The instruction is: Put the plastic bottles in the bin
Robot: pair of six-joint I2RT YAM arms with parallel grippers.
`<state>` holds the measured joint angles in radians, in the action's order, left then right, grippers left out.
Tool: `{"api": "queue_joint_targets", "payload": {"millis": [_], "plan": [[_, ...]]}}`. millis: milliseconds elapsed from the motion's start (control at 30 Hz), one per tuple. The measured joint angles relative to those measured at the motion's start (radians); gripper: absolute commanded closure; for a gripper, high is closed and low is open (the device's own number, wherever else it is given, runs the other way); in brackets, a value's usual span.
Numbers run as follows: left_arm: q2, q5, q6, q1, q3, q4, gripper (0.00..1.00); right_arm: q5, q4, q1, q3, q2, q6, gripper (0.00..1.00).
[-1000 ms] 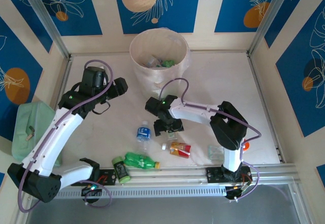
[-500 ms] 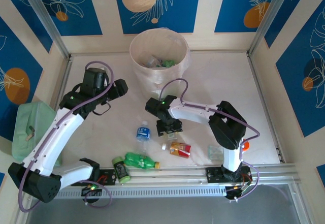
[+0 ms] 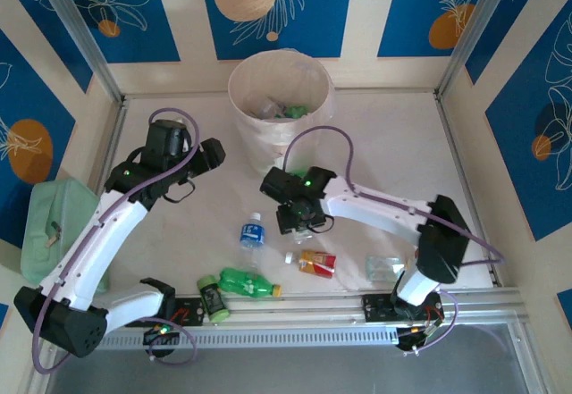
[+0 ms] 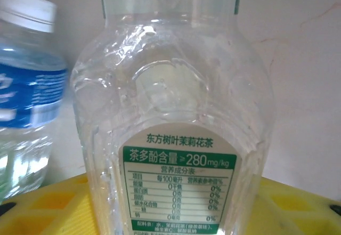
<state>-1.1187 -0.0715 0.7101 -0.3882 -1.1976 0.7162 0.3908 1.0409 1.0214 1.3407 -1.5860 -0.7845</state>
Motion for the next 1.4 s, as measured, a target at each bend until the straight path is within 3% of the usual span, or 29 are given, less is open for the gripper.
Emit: {"api": "queue_joint_targets", "payload": {"millis": [200,367,433,567,700,933,1167,1400], "plan": [[0.009,-0.001,0.001,0.000,0.000,-0.002,0.16,0.007,0.003,0.035,0.032,0.178,0.035,0.44],[0.013,0.001,0.018,0.000,0.015,-0.021,0.18,0.001,-0.009,0.037,0.168,0.274,0.089,0.43],[0.013,0.005,0.023,0.000,0.024,-0.025,0.20,-0.013,-0.019,0.001,0.246,0.287,0.108,0.43],[0.010,0.016,0.026,0.000,0.035,-0.028,0.20,-0.078,-0.060,-0.169,0.414,0.270,0.124,0.41],[0.010,0.020,0.026,0.000,0.055,-0.039,0.21,-0.145,-0.090,-0.325,0.571,0.185,0.123,0.41],[0.010,0.046,0.026,-0.007,0.117,-0.046,0.21,-0.251,-0.102,-0.461,0.775,-0.048,0.123,0.41],[-0.016,0.046,0.021,-0.058,0.143,-0.043,0.21,-0.322,-0.042,-0.521,0.985,-0.270,0.123,0.40],[-0.041,0.050,0.022,-0.093,0.166,-0.043,0.20,-0.380,0.027,-0.528,1.158,-0.410,0.128,0.24]]}}
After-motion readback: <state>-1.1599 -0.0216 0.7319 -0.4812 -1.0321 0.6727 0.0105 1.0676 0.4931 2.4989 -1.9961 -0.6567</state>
